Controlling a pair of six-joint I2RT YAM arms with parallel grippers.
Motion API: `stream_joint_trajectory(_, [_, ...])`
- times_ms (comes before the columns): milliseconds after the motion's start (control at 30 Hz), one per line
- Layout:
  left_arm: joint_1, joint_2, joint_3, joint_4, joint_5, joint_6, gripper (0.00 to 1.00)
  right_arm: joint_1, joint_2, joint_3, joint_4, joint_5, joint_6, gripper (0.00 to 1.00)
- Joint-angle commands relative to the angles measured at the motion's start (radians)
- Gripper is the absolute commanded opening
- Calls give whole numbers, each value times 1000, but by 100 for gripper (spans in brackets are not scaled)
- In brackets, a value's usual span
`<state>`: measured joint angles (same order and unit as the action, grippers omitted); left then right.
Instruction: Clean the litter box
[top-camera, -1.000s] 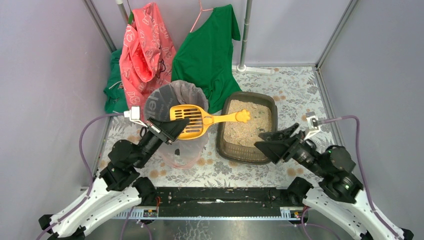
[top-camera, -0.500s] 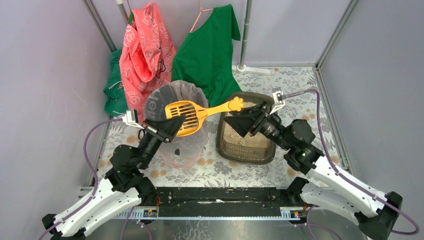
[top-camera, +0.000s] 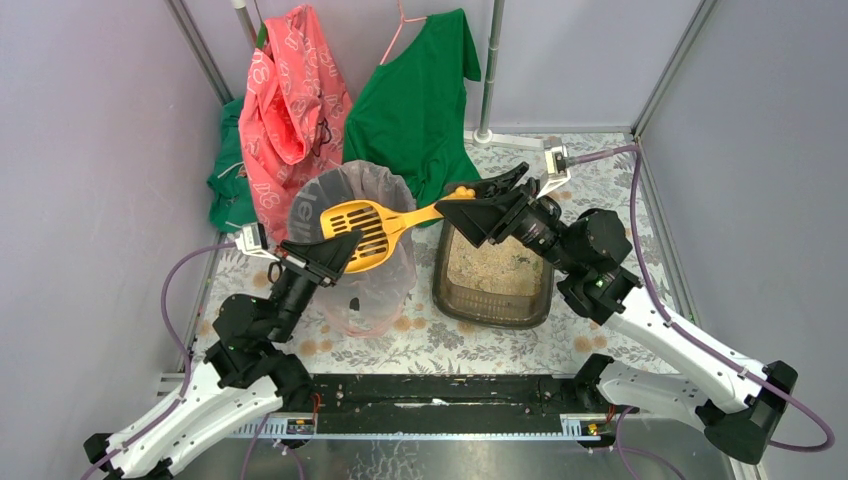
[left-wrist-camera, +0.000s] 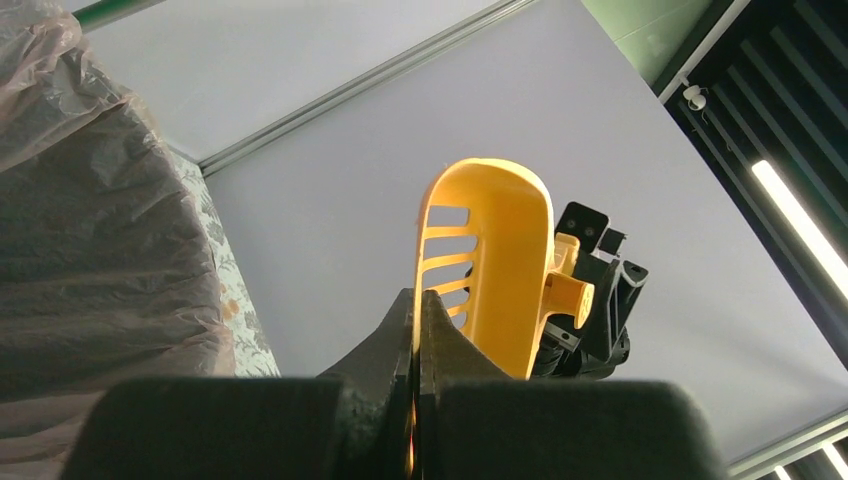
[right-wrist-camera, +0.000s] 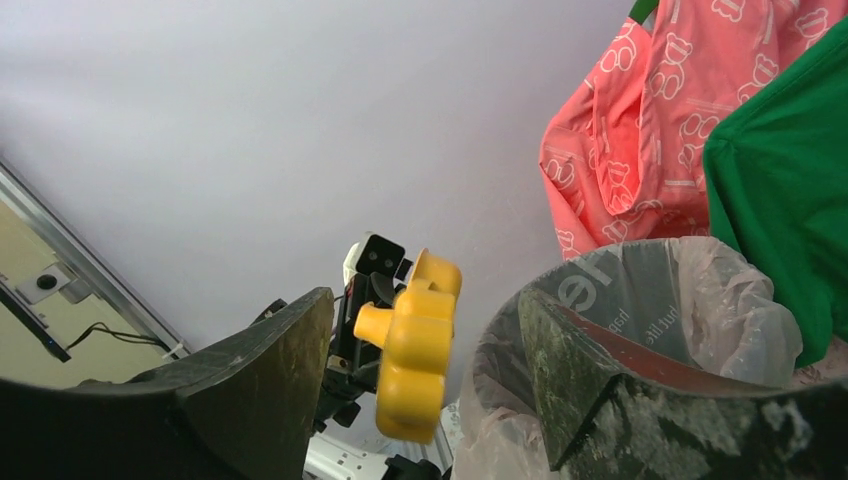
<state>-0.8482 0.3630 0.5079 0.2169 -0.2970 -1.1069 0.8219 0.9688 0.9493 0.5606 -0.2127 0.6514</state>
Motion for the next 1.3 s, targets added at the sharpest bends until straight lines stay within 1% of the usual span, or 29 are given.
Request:
stream_joint_trajectory(0, [-2, -16, 28, -9, -25, 21, 0, -2, -12, 18, 52, -12, -21, 71])
stream_joint_trajectory(33, [-3, -12, 30, -8, -19, 22, 0, -3, -13, 19, 47, -10, -23, 68])
stream_joint_trajectory(67, [-2, -7, 32, -7, -14, 21, 0, -2, -12, 23, 44, -13, -23, 66])
stream_joint_trajectory(233, [-2, 12, 23, 24, 10, 6, 0, -2, 14, 35, 60, -38, -5, 66])
stream_joint_trajectory(300, [-3, 20, 26, 30, 23, 4, 0, -1, 19, 28, 64, -40, 3, 58])
stream_joint_trajectory(367, [-3, 32, 33, 34, 33, 3, 0, -2, 18, 17, 66, -39, 9, 55])
stream_joint_trajectory(400, [-2, 38, 33, 41, 37, 1, 0, -2, 18, 11, 67, -39, 10, 51])
stream_joint_trajectory(433, [-2, 43, 34, 48, 42, 1, 0, -2, 14, 6, 66, -36, 10, 43])
stream_joint_trajectory(567, [-3, 52, 42, 44, 56, 4, 0, -1, -10, -3, 32, -8, -2, 3])
stream_joint_trajectory(600, [-3, 55, 44, 36, 56, 4, 0, -1, -17, -1, 11, 2, -9, 0])
stream_joint_trajectory(667, [-3, 55, 52, 16, 53, 9, 1, -1, -32, 9, -29, 17, -23, 0])
stream_joint_trajectory(733, [-3, 48, 53, -2, 50, 9, 12, -2, -44, 19, -71, 30, -30, 0])
stream_joint_trajectory(767, [-2, 43, 56, -13, 50, 11, 20, -2, -52, 24, -92, 41, -33, 0])
stream_joint_trajectory(833, [-2, 35, 78, -66, 57, 28, 52, -3, -69, 44, -156, 75, -51, 0])
stream_joint_trajectory(867, [-3, 29, 97, -110, 59, 39, 65, -3, -81, 53, -186, 97, -66, 0])
stream_joint_trajectory(933, [-3, 16, 141, -245, 49, 67, 86, -3, -111, 87, -269, 151, -100, 0])
stream_joint_trajectory(967, [-3, 6, 165, -318, 36, 77, 91, -3, -118, 109, -317, 176, -124, 0])
stream_joint_trajectory(1033, [-2, -18, 208, -448, 10, 105, 97, -3, -145, 162, -418, 243, -179, 0])
stream_joint_trajectory(1167, [-3, -63, 277, -651, -39, 146, 99, -3, -160, 304, -688, 407, -300, 0])
stream_joint_trajectory(1233, [-2, -88, 290, -693, -40, 167, 99, -3, -160, 347, -821, 516, -355, 0])
stream_joint_trajectory(1267, [-3, -98, 294, -705, -43, 174, 99, -3, -160, 360, -853, 566, -378, 0])
